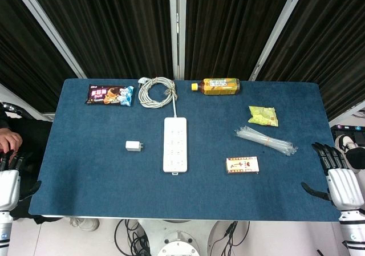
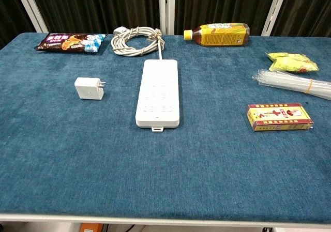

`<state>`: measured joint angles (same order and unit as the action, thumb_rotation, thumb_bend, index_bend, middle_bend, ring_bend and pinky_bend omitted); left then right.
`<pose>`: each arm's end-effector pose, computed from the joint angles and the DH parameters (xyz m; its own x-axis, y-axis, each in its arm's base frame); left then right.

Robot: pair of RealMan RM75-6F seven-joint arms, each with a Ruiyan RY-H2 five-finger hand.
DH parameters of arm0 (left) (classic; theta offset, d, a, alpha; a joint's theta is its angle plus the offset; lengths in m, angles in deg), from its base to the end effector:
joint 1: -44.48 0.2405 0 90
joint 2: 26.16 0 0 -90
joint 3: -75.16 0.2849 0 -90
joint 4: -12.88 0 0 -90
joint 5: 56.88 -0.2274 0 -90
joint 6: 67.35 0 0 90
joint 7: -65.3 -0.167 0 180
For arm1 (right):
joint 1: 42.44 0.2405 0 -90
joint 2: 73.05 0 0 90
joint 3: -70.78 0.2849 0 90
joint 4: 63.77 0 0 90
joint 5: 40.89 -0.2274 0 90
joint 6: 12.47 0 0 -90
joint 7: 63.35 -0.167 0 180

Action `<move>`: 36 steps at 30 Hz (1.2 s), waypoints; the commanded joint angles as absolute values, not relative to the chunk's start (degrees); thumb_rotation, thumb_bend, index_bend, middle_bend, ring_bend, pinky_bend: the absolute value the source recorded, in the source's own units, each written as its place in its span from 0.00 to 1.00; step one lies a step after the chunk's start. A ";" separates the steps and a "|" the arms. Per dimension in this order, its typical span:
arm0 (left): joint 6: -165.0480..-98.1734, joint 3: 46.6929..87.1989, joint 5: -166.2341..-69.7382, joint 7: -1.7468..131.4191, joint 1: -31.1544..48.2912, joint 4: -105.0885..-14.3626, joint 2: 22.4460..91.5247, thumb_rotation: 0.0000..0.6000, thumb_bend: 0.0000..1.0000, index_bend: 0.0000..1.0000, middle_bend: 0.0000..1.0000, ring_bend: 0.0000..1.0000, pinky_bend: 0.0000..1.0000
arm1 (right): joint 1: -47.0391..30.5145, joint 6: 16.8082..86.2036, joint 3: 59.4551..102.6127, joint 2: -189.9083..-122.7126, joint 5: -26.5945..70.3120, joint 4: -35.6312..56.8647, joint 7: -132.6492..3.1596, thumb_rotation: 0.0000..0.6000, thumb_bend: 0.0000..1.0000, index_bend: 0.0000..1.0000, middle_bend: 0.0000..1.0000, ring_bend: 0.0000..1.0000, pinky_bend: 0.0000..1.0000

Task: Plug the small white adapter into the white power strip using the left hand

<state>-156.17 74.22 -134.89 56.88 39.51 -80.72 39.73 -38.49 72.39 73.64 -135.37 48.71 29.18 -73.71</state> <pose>-0.3564 0.1987 0.1553 0.4781 -0.0074 0.8782 0.8714 0.1289 -0.4733 -0.3376 -0.2019 0.1608 0.2495 -0.0213 0.9681 -0.9672 -0.0553 0.2480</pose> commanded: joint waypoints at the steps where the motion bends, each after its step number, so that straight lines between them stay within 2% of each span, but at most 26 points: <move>1: -155.83 74.29 -135.01 57.31 39.81 -80.59 39.94 1.00 0.19 0.18 0.17 0.06 0.00 | -38.28 72.16 73.67 -135.33 48.63 29.42 -73.51 1.00 0.09 0.00 0.06 0.00 0.00; 12: -153.80 73.48 -137.22 57.22 38.76 -81.13 39.26 1.00 0.18 0.18 0.18 0.06 0.00 | -37.90 72.01 73.59 -135.39 48.63 29.30 -73.89 1.00 0.08 0.00 0.06 0.00 0.00; 19: -141.70 69.75 -141.32 61.59 27.88 -80.39 39.75 1.00 0.16 0.18 0.18 0.06 0.01 | -36.71 70.94 73.72 -135.59 49.18 29.20 -73.92 1.00 0.08 0.00 0.07 0.00 0.00; 25: -126.51 66.22 -139.87 70.89 15.78 -71.03 48.37 1.00 0.16 0.17 0.19 0.06 0.08 | -36.01 70.30 73.87 -135.56 49.06 29.43 -73.70 1.00 0.08 0.00 0.07 0.00 0.00; 27: -123.88 65.62 -138.83 71.93 13.55 -67.80 51.34 1.00 0.16 0.17 0.20 0.06 0.08 | -35.96 70.25 73.91 -135.45 48.88 29.54 -73.61 1.00 0.08 0.00 0.07 0.00 0.00; 31: -121.05 65.09 -137.72 75.06 10.56 -62.32 57.08 1.00 0.16 0.17 0.21 0.07 0.08 | -35.97 70.13 74.03 -135.24 48.17 29.71 -73.34 1.00 0.08 0.00 0.07 0.00 0.00; 36: -121.62 64.90 -138.03 78.66 8.49 -54.44 64.23 1.00 0.16 0.21 0.27 0.14 0.11 | -35.90 69.63 74.01 -135.27 47.38 29.72 -73.30 1.00 0.08 0.00 0.07 0.00 0.00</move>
<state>-122.08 65.32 -138.19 76.46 10.27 -58.15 60.85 -35.91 69.65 74.02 -135.27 47.38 29.72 -73.30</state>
